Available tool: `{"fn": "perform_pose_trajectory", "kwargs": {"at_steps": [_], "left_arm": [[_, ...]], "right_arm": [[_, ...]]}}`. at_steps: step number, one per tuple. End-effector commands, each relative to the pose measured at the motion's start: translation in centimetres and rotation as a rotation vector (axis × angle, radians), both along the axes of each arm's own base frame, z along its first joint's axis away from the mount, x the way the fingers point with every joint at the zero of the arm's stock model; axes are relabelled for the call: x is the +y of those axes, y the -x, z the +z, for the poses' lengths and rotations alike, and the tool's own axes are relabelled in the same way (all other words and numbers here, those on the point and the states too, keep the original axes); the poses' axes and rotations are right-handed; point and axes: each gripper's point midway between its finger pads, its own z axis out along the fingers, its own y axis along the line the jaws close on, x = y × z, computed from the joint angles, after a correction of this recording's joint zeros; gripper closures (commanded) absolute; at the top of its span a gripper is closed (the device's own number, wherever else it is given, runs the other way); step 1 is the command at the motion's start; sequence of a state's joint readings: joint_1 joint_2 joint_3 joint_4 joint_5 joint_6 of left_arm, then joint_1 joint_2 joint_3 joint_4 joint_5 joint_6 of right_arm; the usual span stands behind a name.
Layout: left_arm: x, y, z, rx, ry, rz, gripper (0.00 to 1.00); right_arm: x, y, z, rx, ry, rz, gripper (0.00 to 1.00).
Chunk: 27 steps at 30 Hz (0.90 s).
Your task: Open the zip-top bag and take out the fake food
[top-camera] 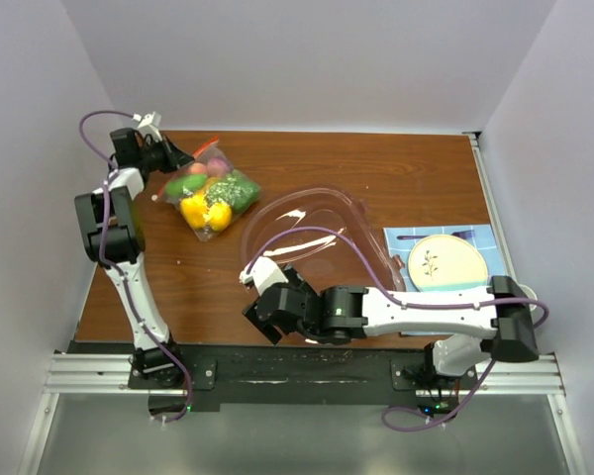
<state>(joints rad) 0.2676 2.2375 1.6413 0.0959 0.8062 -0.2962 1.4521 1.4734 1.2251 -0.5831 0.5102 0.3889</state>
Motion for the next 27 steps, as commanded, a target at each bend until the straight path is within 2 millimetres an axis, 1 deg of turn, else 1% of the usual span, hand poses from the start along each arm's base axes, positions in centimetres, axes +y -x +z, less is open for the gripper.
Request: {"fn": "perform_pose_trajectory", "kwargs": {"at_steps": [1, 2, 4, 5, 6, 7, 9, 10, 11, 12, 13, 14, 15, 16, 17, 18, 19, 20, 21, 22, 23, 24, 25, 26, 27], "left_arm": [[-1.2, 3.5, 10.0, -0.157, -0.020, -0.118, 1.00], [-1.6, 4.8, 11.5, -0.154, -0.015, -0.132, 1.00], [-2.4, 6.2, 13.2, -0.175, -0.019, -0.170, 1.00], [-2.9, 7.7, 14.4, -0.175, -0.017, -0.193, 1.00], [-3.2, 8.4, 15.1, -0.190, -0.034, -0.210, 1.00], [-3.5, 9.8, 16.2, -0.188, -0.039, -0.218, 1.00], [-4.1, 11.4, 17.5, -0.219, -0.069, -0.255, 1.00], [-4.6, 13.0, 18.6, -0.209, -0.074, -0.268, 1.00], [-4.8, 13.8, 19.1, -0.242, -0.114, -0.302, 1.00], [-5.1, 14.8, 19.6, -0.249, -0.129, -0.321, 1.00], [-5.6, 16.8, 20.2, -0.221, -0.130, -0.338, 1.00], [-5.8, 17.7, 20.4, -0.257, -0.181, -0.376, 1.00], [-5.9, 18.8, 20.4, -0.256, -0.202, -0.393, 1.00], [-6.4, 21.0, 20.4, -0.215, -0.205, -0.412, 1.00], [-6.3, 21.9, 20.0, -0.248, -0.280, -0.445, 1.00], [-6.6, 23.8, 19.2, -0.194, -0.282, -0.463, 1.00], [-6.7, 25.3, 18.9, -0.193, -0.319, -0.478, 1.00], [-6.2, 26.1, 18.0, -0.209, -0.405, -0.502, 1.00], [-6.4, 28.2, 17.8, -0.193, -0.433, -0.518, 1.00], [-6.4, 29.3, 16.4, -0.171, -0.457, -0.534, 1.00], [-5.8, 30.0, 15.5, -0.170, -0.525, -0.546, 1.00], [-5.9, 31.4, 15.6, -0.184, -0.565, -0.551, 1.00], [-5.8, 32.3, 14.3, -0.153, -0.585, -0.561, 1.00], [-5.7, 32.9, 14.0, -0.174, -0.617, -0.580, 1.00], [-6.0, 34.1, 14.1, -0.179, -0.631, -0.591, 1.00]], "right_arm": [[0.1, -1.7, 5.4, -0.118, -0.106, -0.033, 0.16], [0.0, -2.1, 5.9, -0.137, -0.112, -0.043, 0.15], [0.3, -2.6, 6.8, -0.161, -0.124, -0.044, 0.15], [0.4, -2.8, 7.1, -0.167, -0.130, -0.044, 0.15], [0.8, -3.2, 7.8, -0.184, -0.142, -0.039, 0.15], [0.9, -3.4, 8.1, -0.192, -0.147, -0.039, 0.15], [1.4, -4.3, 9.1, -0.214, -0.162, -0.042, 0.14], [1.4, -4.9, 9.4, -0.221, -0.164, -0.047, 0.14], [1.6, -5.3, 9.8, -0.229, -0.172, -0.048, 0.14], [1.9, -5.7, 10.7, -0.245, -0.188, -0.036, 0.14], [1.8, -6.7, 10.9, -0.253, -0.188, -0.049, 0.13], [2.2, -7.1, 11.7, -0.251, -0.211, -0.037, 0.13], [2.4, -7.7, 11.7, -0.257, -0.202, -0.027, 0.13], [2.1, -9.0, 12.0, -0.268, -0.200, -0.046, 0.12], [2.1, -9.6, 12.8, -0.285, -0.208, -0.050, 0.12], [2.4, -10.1, 13.3, -0.307, -0.212, -0.030, 0.12], [2.4, -10.9, 13.6, -0.317, -0.215, -0.031, 0.11], [2.8, -11.0, 14.2, -0.328, -0.228, -0.015, 0.10], [3.4, -11.2, 14.9, -0.363, -0.232, 0.023, 0.09], [3.9, -11.1, 15.1, -0.372, -0.238, 0.051, 0.09], [4.5, -10.9, 15.9, -0.381, -0.264, 0.079, 0.09], [5.1, -10.7, 16.1, -0.393, -0.265, 0.120, 0.08], [6.1, -10.0, 15.9, -0.377, -0.279, 0.187, 0.08], [6.7, -9.6, 16.0, -0.377, -0.287, 0.222, 0.08], [7.3, -9.2, 16.2, -0.384, -0.295, 0.269, 0.07]]}}
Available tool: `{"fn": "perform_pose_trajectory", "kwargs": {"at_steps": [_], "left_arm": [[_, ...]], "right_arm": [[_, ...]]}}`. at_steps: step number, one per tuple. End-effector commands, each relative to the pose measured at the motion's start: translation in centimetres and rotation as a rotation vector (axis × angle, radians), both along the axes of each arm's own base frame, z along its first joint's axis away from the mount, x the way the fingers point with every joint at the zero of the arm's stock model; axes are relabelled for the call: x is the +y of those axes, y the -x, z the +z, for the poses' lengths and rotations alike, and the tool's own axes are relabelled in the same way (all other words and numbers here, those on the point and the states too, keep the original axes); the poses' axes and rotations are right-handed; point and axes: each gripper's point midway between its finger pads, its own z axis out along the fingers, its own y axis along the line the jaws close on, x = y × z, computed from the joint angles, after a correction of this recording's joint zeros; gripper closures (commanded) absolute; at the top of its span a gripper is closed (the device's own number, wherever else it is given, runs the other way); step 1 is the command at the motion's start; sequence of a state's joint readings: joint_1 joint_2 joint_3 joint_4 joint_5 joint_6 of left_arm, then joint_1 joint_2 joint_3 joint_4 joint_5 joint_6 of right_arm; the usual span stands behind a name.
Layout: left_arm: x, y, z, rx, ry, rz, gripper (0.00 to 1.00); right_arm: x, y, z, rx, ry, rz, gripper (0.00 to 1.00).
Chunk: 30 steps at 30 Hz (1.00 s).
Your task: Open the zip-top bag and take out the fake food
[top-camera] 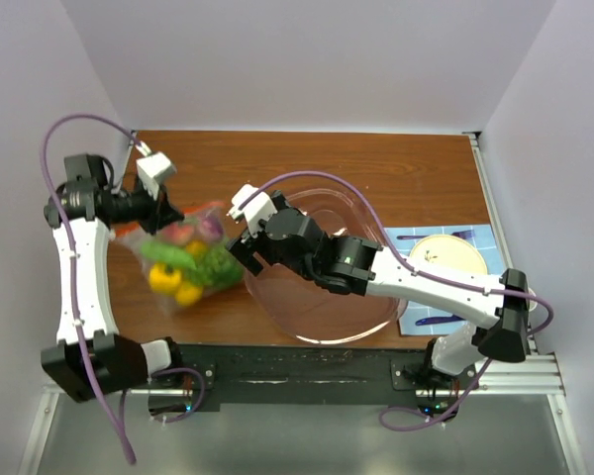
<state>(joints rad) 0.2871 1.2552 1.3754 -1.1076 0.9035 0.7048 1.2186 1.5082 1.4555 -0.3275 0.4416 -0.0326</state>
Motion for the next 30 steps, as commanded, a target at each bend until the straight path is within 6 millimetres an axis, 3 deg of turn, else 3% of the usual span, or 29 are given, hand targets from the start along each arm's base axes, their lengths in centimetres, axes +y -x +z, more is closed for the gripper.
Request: {"fn": "perform_pose_trajectory", "kwargs": {"at_steps": [1, 10, 16, 21, 26, 30], "left_arm": [[0.1, 5.1, -2.1, -0.026, -0.164, -0.116, 1.00], [-1.1, 6.9, 0.8, -0.145, -0.170, -0.133, 1.00], [-2.2, 7.7, 1.8, -0.195, -0.156, -0.169, 1.00], [-3.5, 8.9, 1.7, -0.200, -0.130, -0.207, 1.00], [-4.2, 9.6, 1.4, -0.194, -0.119, -0.228, 1.00], [-4.4, 9.8, 1.5, -0.191, -0.119, -0.228, 1.00]], "right_arm": [[4.6, 2.7, 3.6, -0.081, -0.080, 0.293, 0.07], [8.0, 4.4, 2.9, -0.095, -0.069, 0.482, 0.09], [8.4, 3.0, 3.7, -0.151, -0.091, 0.473, 0.12], [8.7, 0.8, 3.0, -0.109, -0.129, 0.458, 0.14], [9.9, -1.2, 0.5, -0.027, -0.153, 0.459, 0.23], [10.5, -1.2, -2.0, 0.087, -0.172, 0.519, 0.30]]}}
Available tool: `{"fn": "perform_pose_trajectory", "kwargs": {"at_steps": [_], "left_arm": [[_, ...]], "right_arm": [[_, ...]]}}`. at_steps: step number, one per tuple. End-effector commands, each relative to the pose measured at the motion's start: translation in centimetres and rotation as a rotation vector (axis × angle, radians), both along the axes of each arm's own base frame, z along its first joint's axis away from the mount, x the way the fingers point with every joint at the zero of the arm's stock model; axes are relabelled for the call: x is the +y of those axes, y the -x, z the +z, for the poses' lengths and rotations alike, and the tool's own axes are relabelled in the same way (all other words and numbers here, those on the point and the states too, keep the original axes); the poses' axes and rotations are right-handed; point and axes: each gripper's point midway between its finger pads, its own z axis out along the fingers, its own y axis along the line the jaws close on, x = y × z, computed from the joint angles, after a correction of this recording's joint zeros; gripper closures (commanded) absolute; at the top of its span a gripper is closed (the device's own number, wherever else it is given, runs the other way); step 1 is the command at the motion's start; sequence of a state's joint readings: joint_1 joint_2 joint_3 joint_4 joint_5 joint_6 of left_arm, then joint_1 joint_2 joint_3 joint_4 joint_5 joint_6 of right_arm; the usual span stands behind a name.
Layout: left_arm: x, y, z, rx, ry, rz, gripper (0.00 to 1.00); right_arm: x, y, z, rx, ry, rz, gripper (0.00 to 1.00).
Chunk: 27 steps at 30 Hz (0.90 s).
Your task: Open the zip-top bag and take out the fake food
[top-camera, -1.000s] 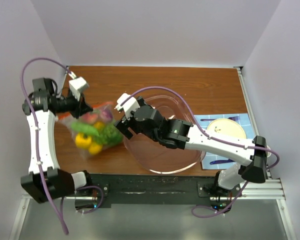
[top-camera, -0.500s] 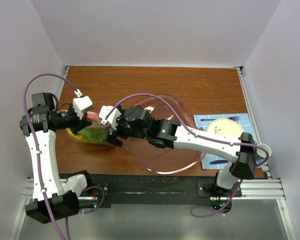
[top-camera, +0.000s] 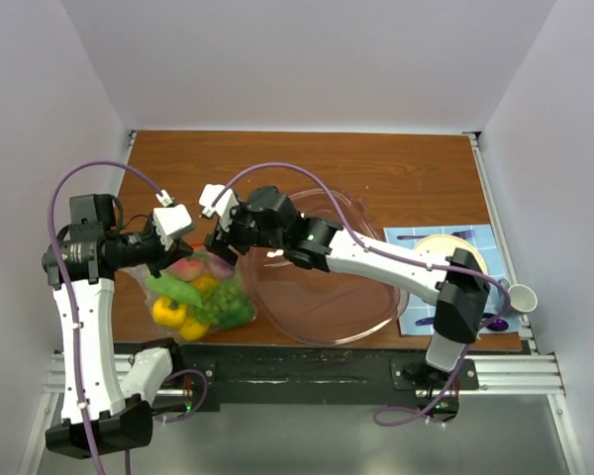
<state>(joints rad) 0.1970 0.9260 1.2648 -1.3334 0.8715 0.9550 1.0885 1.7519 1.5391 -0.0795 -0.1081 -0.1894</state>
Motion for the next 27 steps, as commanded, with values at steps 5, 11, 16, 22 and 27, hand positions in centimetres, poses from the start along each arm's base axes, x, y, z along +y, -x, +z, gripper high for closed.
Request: {"fn": "perform_pose_trajectory", "kwargs": {"at_steps": [5, 11, 16, 22, 27], "left_arm": [[-1.3, 0.5, 1.4, -0.045, 0.038, -0.042, 1.00], [-1.4, 0.3, 0.7, -0.015, 0.052, -0.049, 1.00], [-0.2, -2.5, -0.1, -0.009, 0.045, 0.049, 0.84], [5.1, -8.4, 2.1, -0.148, 0.024, 0.344, 0.68], [6.6, -10.0, 3.3, -0.120, 0.084, 0.343, 0.62]], "right_arm": [[1.0, 0.7, 0.7, 0.238, -0.147, 0.189, 0.50], [-0.2, 1.1, 2.2, 0.328, -0.215, 0.283, 1.00], [-0.8, 1.4, 3.3, 0.321, -0.236, 0.283, 1.00], [-2.2, 1.6, 2.4, 0.308, -0.199, 0.248, 1.00], [-3.4, 0.6, 0.7, 0.285, -0.166, 0.150, 1.00]]}}
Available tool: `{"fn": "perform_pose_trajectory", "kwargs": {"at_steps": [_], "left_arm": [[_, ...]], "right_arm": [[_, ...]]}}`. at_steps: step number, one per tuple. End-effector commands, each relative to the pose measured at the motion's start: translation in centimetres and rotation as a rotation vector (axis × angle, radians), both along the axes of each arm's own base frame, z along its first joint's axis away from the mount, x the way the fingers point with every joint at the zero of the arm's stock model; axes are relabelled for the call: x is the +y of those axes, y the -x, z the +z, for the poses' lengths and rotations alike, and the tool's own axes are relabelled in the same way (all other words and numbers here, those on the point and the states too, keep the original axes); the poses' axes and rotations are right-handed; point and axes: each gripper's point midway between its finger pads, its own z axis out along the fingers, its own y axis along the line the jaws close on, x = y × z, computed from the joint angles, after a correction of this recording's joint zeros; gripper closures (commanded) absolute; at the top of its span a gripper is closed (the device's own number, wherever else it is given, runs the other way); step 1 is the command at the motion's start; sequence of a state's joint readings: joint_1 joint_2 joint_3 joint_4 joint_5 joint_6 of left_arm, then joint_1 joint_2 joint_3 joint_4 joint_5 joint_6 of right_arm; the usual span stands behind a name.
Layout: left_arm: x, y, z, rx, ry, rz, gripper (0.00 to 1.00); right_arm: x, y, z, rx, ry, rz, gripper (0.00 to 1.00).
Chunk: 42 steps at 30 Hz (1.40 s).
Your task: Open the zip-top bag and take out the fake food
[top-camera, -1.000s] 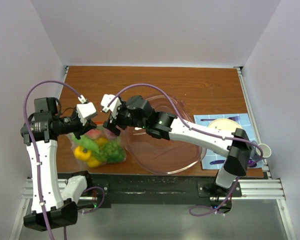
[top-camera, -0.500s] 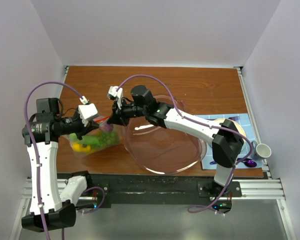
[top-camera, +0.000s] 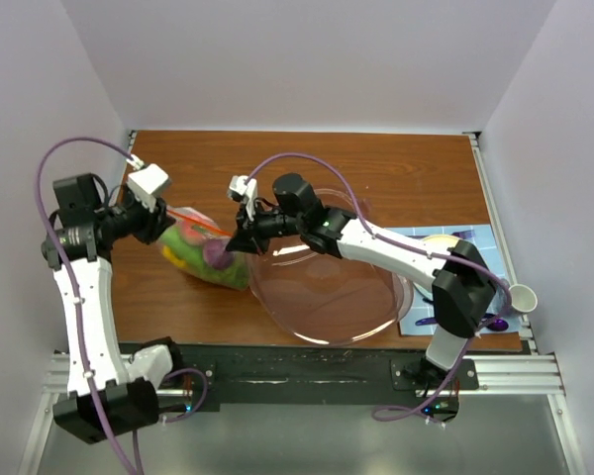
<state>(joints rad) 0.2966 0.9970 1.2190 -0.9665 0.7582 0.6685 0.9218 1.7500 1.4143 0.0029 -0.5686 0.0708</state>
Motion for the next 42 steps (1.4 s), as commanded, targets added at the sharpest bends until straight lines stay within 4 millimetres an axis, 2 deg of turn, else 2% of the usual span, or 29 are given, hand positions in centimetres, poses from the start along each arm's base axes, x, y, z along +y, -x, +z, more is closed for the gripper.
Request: {"fn": "perform_pose_trajectory", "kwargs": {"at_steps": [1, 3, 4, 5, 7, 10, 13, 17, 21, 23, 24, 25, 27, 29, 30, 33, 34, 35, 40, 41, 42], "left_arm": [[2.5, -2.4, 2.0, -0.003, 0.083, 0.029, 0.62], [3.7, -2.1, 1.3, -0.001, 0.100, -0.032, 0.62], [4.0, -1.7, -0.5, 0.097, 0.160, -0.048, 0.62], [4.5, -1.6, -1.2, 0.118, 0.182, -0.061, 0.62], [7.3, -2.7, -2.3, 0.123, 0.262, -0.022, 0.62], [9.7, -3.7, -2.7, 0.106, 0.369, 0.027, 0.64], [8.8, -3.5, -2.5, 0.077, 0.419, 0.004, 0.69], [6.2, -2.5, -0.1, -0.113, 0.443, -0.094, 0.73], [4.2, -1.4, 1.6, -0.291, 0.443, -0.167, 0.76], [4.0, -1.4, 2.3, -0.326, 0.487, -0.177, 0.82], [4.1, -1.7, 2.1, -0.332, 0.494, -0.181, 0.90], [4.1, -1.7, 2.1, -0.308, 0.536, -0.173, 0.95], [4.7, -2.4, 2.1, -0.324, 0.564, -0.191, 0.99], [4.9, -2.6, 2.2, -0.216, 0.692, -0.184, 0.99], [5.8, -3.5, 2.0, -0.226, 0.668, -0.202, 0.96], [6.1, -3.9, 2.0, -0.171, 0.742, -0.165, 0.90], [6.3, -4.1, 1.8, -0.226, 0.695, -0.171, 0.89], [6.0, -4.1, 1.7, -0.226, 0.699, -0.169, 0.88], [3.5, -3.5, 1.0, -0.260, 0.658, -0.232, 0.85], [2.3, -3.3, 0.7, -0.269, 0.644, -0.272, 0.83], [1.4, -2.9, 0.0, -0.283, 0.629, -0.297, 0.77]], "right_arm": [[-1.4, -0.9, 3.5, -0.107, -0.059, -0.077, 1.00], [-1.9, -1.4, 3.0, -0.122, -0.042, -0.111, 1.00], [-2.0, -1.5, 3.1, -0.129, -0.049, -0.113, 1.00], [-2.1, -1.2, 3.0, -0.127, -0.049, -0.107, 1.00], [-2.3, -1.0, 2.5, -0.122, -0.035, -0.104, 1.00], [-2.8, -1.2, 2.1, -0.127, -0.015, -0.120, 1.00], [-3.2, -1.3, 2.2, -0.137, -0.006, -0.137, 1.00], [-3.4, -2.1, 2.4, -0.143, 0.001, -0.171, 1.00], [-3.5, -4.0, 2.7, -0.148, -0.002, -0.210, 1.00], [-3.3, -4.5, 3.5, -0.147, -0.024, -0.214, 1.00], [-3.3, -4.9, 3.8, -0.148, -0.033, -0.216, 1.00], [-3.4, -5.3, 4.0, -0.143, -0.039, -0.217, 1.00], [-3.4, -6.2, 5.0, -0.150, -0.062, -0.231, 1.00], [-3.8, -7.3, 5.5, -0.128, -0.086, -0.241, 1.00], [-4.3, -8.4, 5.9, -0.128, -0.106, -0.256, 1.00], [-3.9, -9.2, 6.4, -0.095, -0.155, -0.232, 1.00], [-3.6, -9.2, 6.8, -0.093, -0.168, -0.218, 1.00], [-3.1, -9.2, 6.0, -0.064, -0.162, -0.196, 1.00], [-1.7, -9.2, 6.3, -0.027, -0.218, -0.138, 1.00], [-1.4, -9.1, 6.6, -0.011, -0.232, -0.131, 1.00], [-1.0, -9.1, 6.6, -0.003, -0.247, -0.105, 1.00]]}}
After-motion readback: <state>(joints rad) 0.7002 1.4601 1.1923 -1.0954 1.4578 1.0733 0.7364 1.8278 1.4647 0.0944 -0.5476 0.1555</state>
